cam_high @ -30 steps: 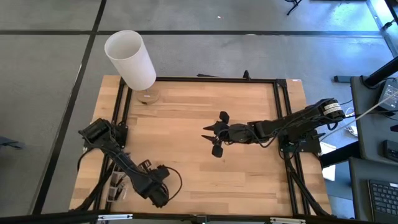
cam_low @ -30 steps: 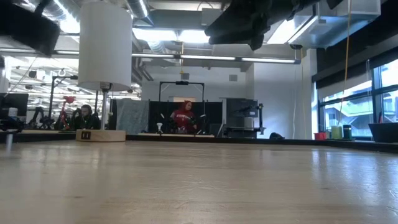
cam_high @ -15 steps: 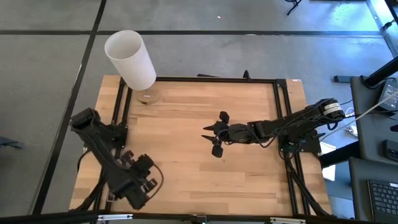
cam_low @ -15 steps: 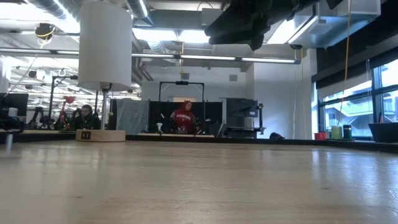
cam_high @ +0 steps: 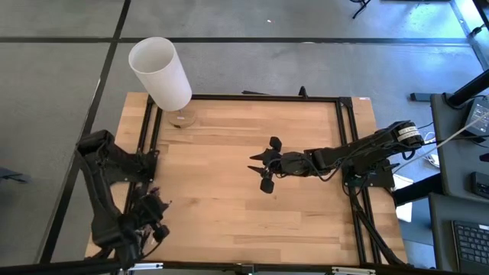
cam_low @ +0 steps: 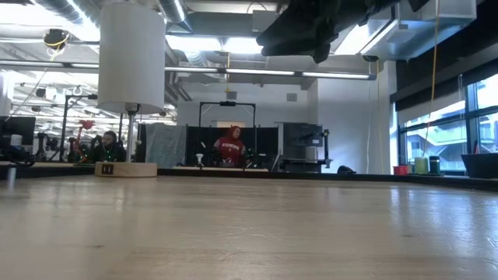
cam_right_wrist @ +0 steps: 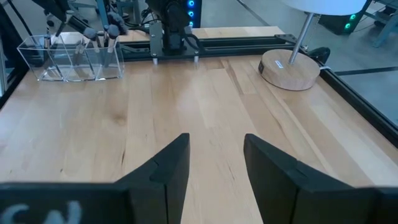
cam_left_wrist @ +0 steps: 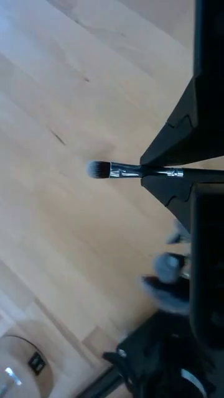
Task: Pick & Place Makeup Supplies
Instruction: Put the makeup brush into the transparent organizer
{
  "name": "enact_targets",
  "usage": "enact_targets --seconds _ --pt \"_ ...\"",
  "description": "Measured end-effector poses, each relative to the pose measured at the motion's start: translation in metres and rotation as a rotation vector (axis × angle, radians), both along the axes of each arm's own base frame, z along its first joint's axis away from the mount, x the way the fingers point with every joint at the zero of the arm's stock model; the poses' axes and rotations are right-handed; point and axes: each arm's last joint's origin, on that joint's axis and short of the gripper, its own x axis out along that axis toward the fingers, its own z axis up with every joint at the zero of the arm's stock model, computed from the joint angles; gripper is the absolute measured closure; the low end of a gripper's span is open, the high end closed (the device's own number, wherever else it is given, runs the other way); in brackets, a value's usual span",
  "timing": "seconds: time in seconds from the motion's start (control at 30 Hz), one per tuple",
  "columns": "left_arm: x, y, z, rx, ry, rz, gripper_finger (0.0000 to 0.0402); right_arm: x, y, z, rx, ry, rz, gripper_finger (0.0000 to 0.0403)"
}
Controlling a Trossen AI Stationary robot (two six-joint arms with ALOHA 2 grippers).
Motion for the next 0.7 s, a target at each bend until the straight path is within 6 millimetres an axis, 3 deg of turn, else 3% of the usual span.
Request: enact_targets --seconds 0.23,0.7 --pt "-0.021 -0.004 -0.018 0.067 0.064 -0.074 0.0375 0.0 0.0 0.0 0.003 -0.004 -0.001 0.025" --pt "-0.021 -0.003 -0.036 0.05 0.039 -0.078 0.0375 0.0 0.0 0.0 0.005 -0.004 -0.001 0.025"
